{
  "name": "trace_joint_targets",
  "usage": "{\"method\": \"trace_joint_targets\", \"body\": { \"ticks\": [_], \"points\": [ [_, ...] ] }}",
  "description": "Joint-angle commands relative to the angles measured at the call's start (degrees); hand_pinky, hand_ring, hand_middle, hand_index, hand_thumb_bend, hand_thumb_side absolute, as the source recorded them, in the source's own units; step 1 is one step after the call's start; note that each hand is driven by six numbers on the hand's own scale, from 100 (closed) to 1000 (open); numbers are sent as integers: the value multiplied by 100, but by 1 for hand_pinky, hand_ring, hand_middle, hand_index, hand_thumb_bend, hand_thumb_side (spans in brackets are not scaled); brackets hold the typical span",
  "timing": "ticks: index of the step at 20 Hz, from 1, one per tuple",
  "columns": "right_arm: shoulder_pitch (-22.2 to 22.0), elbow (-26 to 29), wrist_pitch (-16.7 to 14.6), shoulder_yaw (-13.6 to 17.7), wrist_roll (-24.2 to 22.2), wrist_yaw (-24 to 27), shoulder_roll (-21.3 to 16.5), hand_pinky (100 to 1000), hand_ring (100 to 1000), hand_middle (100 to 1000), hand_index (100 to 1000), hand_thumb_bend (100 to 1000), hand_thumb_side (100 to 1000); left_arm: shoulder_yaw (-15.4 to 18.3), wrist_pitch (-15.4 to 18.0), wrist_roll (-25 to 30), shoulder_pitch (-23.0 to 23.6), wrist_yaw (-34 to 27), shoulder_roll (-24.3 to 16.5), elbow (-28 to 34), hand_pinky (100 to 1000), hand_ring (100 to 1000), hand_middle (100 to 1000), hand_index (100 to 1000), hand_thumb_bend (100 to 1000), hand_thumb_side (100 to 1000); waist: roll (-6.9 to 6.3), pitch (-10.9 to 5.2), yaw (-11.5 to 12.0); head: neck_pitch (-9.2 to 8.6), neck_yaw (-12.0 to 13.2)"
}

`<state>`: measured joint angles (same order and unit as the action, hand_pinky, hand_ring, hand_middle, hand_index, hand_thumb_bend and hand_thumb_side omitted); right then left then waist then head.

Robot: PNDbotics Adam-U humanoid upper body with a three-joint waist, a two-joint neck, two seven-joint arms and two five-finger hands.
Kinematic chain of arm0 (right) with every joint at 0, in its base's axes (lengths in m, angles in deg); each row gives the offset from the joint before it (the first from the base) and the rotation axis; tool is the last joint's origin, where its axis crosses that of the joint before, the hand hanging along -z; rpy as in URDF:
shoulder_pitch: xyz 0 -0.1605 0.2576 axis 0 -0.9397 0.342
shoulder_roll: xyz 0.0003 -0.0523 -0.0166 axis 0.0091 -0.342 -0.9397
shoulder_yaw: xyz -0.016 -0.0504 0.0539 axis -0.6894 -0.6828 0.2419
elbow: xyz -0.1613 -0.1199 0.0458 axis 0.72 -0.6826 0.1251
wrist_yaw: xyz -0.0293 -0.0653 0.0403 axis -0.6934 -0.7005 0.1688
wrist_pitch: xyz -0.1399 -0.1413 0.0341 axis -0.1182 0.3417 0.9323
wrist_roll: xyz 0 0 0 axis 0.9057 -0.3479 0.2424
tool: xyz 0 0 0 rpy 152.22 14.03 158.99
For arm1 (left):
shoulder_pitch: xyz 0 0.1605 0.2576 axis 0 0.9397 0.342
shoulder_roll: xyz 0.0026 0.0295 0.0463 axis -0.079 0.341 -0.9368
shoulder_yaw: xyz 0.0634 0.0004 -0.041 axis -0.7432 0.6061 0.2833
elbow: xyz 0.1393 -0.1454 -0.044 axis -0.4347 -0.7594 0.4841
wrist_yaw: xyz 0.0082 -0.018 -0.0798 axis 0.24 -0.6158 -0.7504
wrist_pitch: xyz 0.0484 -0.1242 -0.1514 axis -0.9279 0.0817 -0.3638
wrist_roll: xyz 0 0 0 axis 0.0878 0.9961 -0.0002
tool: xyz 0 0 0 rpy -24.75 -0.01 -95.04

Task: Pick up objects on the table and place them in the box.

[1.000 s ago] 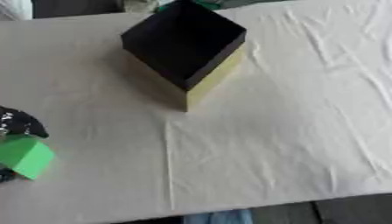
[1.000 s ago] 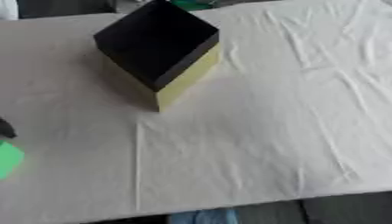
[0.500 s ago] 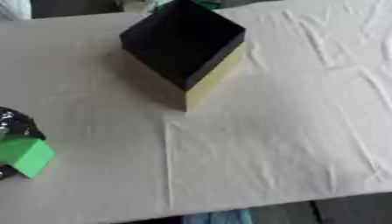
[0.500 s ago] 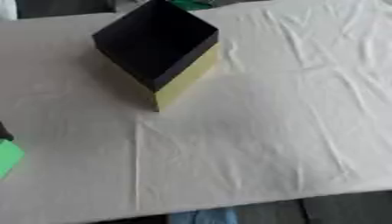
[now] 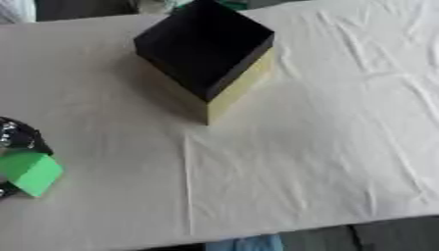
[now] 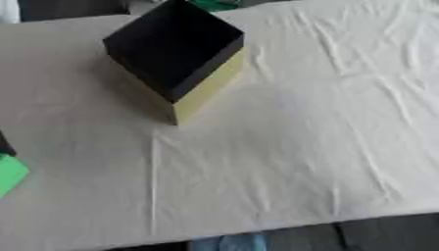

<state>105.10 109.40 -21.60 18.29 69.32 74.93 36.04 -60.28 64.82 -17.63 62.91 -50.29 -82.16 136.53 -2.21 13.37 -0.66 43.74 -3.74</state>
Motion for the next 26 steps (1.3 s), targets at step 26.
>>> {"method": "trace_joint_targets", "body": {
  "ticks": [26],
  "points": [
    [150, 88, 36, -69, -142, 123, -53, 667, 725, 677, 786, 100, 1000, 59, 49, 801, -4418, -19, 2561, -2425, 494, 670, 591, 742, 100, 110, -26, -93, -176, -66, 285]
  ]
}}
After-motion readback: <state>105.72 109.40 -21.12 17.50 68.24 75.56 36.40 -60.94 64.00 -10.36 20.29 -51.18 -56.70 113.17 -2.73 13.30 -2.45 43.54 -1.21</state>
